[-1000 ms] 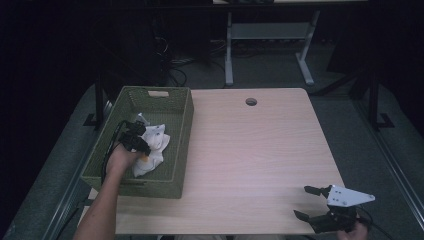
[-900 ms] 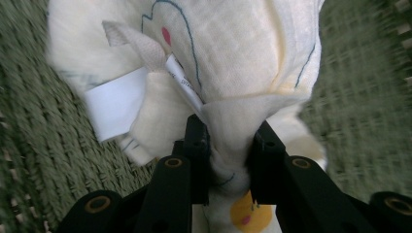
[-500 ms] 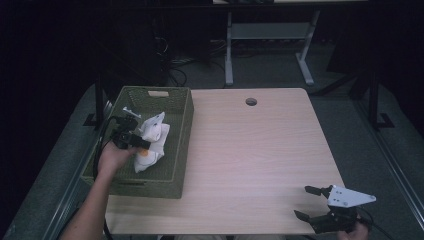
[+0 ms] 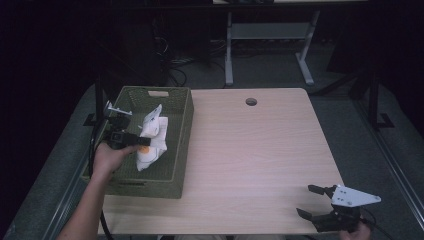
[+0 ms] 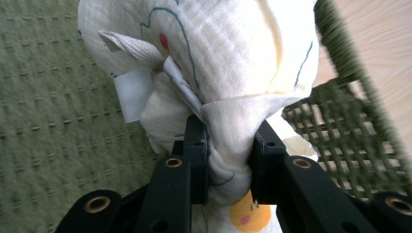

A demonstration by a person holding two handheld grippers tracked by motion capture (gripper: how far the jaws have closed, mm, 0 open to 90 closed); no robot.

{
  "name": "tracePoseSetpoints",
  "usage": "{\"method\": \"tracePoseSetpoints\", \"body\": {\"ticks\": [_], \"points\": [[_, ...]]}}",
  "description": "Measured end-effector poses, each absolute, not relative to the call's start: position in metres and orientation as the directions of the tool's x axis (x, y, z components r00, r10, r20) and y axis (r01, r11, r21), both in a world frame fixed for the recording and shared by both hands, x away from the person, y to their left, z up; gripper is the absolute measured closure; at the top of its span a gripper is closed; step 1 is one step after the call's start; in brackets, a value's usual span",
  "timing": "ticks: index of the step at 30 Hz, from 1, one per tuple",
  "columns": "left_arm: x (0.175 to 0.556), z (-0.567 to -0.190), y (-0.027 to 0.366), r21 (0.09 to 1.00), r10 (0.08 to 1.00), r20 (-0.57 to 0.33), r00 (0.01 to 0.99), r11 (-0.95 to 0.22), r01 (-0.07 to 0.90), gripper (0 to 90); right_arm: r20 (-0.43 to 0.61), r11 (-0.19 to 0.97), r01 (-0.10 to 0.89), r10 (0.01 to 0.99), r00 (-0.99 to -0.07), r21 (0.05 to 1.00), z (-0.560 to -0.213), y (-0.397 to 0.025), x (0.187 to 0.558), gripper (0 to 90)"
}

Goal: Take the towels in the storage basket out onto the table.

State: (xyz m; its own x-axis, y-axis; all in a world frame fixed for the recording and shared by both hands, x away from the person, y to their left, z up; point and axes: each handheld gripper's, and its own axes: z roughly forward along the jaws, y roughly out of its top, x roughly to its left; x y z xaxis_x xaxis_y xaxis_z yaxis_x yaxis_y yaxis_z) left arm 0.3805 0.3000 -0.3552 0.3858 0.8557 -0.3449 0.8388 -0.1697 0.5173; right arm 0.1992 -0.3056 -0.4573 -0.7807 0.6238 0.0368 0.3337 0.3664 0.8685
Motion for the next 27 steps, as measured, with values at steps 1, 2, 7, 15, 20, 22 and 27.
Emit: {"method": "tracePoseSetpoints", "body": {"ticks": [1,2,7,15,20,22,27], "points": [[0.38,-0.355,0.3,0.519,0.853,-0.352,0.385,-0.165,0.839,73.5,0.042,0.364,0.339,0.627,-0.778,0.868,-0.457,-0.306,0.199,13.8],[0.38,-0.355,0.301,0.519,0.849,-0.36,0.386,-0.162,0.839,73.5,0.036,0.365,0.332,0.625,-0.78,0.87,-0.457,-0.306,0.199,13.8],[0.379,-0.353,0.304,0.537,0.832,-0.399,0.385,-0.128,0.834,73.5,0.036,0.363,0.332,0.625,-0.78,0.871,-0.457,-0.307,0.199,13.8],[0.377,-0.35,0.309,0.555,0.795,-0.469,0.383,-0.072,0.828,73.5,0.039,0.36,0.33,0.622,-0.782,0.873,-0.457,-0.307,0.199,13.8],[0.376,-0.349,0.313,0.565,0.767,-0.518,0.379,-0.026,0.825,73.5,0.041,0.358,0.329,0.62,-0.783,0.874,-0.456,-0.308,0.199,13.8],[0.375,-0.348,0.315,0.57,0.75,-0.54,0.383,-0.01,0.822,73.5,0.041,0.359,0.329,0.619,-0.784,0.874,-0.456,-0.308,0.199,13.8],[0.373,-0.344,0.317,0.582,0.708,-0.582,0.4,0.02,0.813,73.5,0.037,0.363,0.326,0.617,-0.786,0.873,-0.456,-0.307,0.199,13.8]]}}
